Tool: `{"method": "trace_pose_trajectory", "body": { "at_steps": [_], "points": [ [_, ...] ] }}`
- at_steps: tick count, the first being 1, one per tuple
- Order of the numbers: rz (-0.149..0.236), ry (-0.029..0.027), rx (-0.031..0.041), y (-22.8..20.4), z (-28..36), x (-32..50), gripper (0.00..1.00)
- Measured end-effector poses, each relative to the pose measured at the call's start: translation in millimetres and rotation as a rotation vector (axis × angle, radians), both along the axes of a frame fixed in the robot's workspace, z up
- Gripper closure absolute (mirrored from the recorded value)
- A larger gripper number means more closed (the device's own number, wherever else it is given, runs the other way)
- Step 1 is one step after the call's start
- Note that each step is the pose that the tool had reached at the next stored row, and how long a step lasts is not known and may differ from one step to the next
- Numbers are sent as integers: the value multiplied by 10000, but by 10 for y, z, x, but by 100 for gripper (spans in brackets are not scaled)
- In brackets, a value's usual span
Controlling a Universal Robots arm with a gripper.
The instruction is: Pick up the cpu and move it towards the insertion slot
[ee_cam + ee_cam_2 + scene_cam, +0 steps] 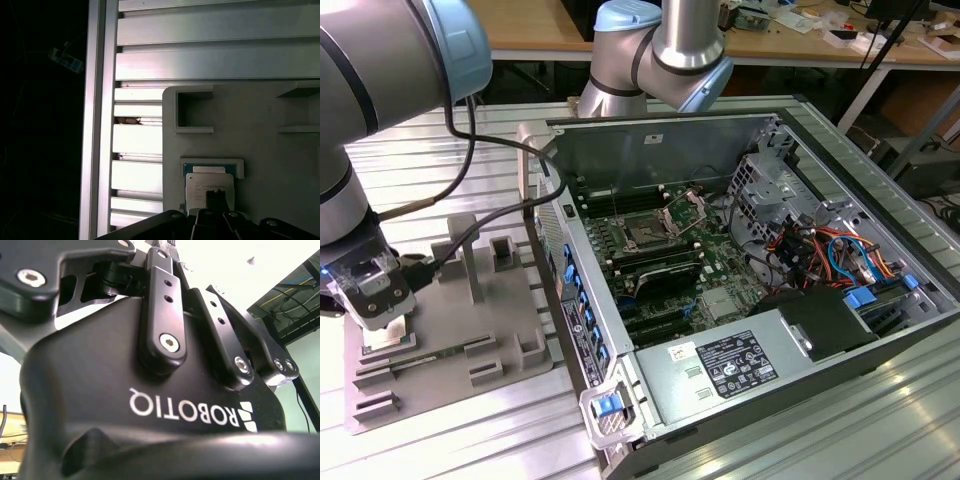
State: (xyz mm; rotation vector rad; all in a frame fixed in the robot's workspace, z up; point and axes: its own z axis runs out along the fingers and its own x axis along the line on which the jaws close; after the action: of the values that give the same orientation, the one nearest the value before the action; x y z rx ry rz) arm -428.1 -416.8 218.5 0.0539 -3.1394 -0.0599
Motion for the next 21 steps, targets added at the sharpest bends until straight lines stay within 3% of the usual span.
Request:
{"method": "trace_pose_trajectory", "body": {
  "at_steps": [21],
  "points": [
    [0, 2, -1, 0, -120, -21, 89]
  ]
}}
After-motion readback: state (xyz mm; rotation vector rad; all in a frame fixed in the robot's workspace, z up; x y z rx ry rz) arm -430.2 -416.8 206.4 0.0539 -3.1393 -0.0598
